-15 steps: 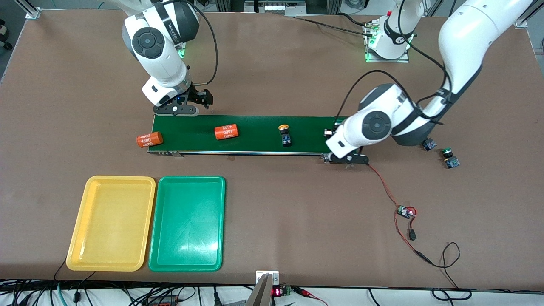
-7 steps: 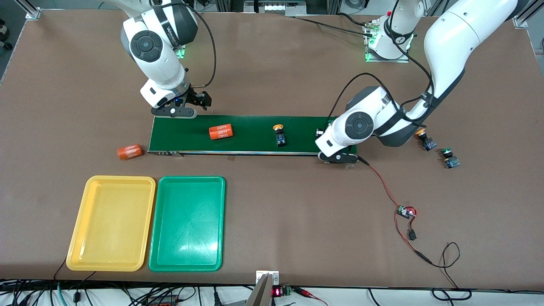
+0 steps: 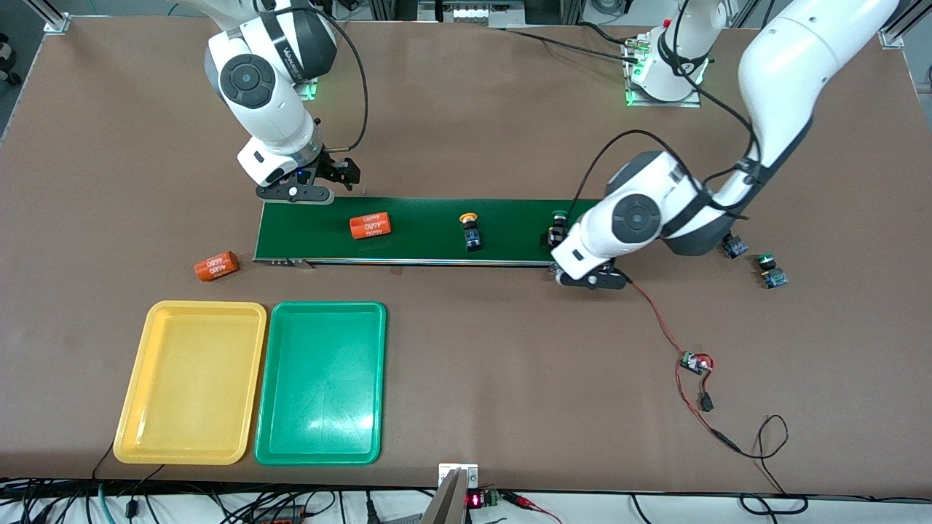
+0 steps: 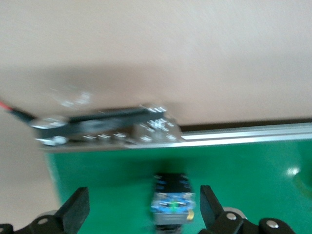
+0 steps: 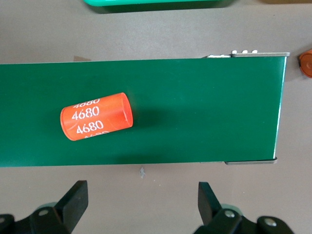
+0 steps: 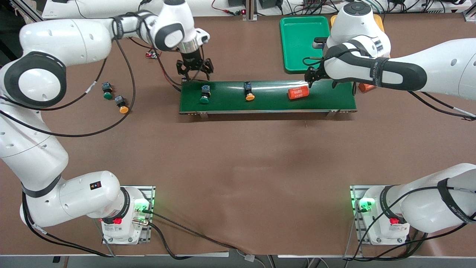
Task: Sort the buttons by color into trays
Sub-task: 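Lower the right gripper to the other cylinder while the left gripper withdraws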
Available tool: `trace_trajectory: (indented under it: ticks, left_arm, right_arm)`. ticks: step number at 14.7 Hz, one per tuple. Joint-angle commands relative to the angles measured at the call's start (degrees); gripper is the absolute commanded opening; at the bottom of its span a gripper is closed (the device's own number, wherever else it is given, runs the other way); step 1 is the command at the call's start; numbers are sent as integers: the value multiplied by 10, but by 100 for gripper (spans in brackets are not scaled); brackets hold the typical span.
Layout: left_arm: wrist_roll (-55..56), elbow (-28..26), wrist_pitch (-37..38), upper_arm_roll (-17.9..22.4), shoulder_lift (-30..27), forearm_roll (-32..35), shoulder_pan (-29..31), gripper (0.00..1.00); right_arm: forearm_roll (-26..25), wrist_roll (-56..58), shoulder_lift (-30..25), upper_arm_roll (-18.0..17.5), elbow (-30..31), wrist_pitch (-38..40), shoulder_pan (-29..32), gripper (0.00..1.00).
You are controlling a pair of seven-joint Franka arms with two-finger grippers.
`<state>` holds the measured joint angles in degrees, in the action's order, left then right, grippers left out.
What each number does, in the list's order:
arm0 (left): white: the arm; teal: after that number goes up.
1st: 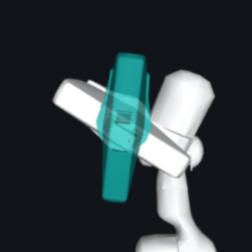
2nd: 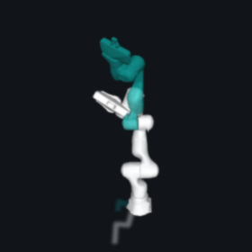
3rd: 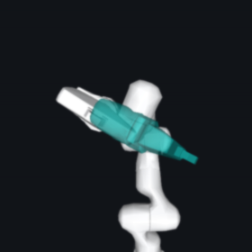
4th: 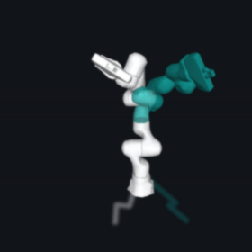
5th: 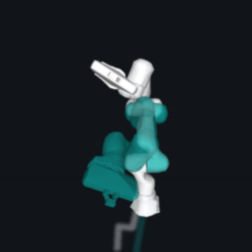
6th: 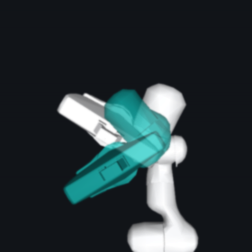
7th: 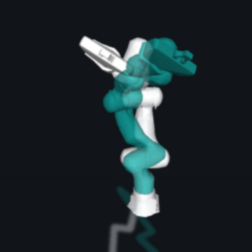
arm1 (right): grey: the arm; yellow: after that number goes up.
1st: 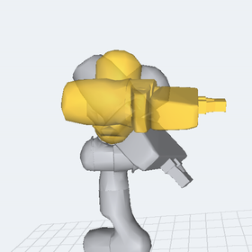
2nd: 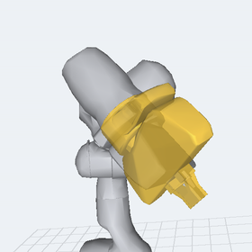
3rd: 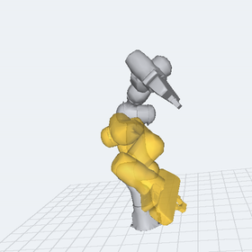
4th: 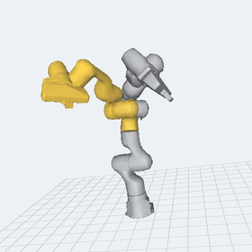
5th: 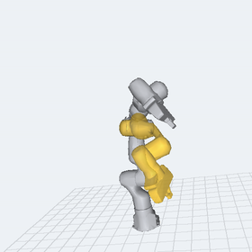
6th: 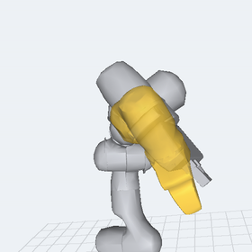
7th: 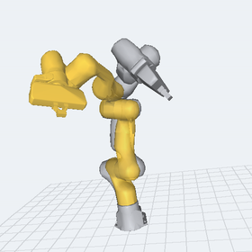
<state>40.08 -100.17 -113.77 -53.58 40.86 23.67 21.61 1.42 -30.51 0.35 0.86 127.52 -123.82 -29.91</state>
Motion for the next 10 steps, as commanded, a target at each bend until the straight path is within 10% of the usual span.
trace_trajectory:
  ticks: [1, 10]
  left_arm:
    - [-42, 25, 59, -28, -13, 8, 90, 100]
    - [-163, -19, 103, -25, -11, 16, 312, 100]
  right_arm:
    - [-2, -10, 9, -2, -2, -12, -3, 100]
    - [-3, -68, 76, -6, -37, -56, -58, 100]
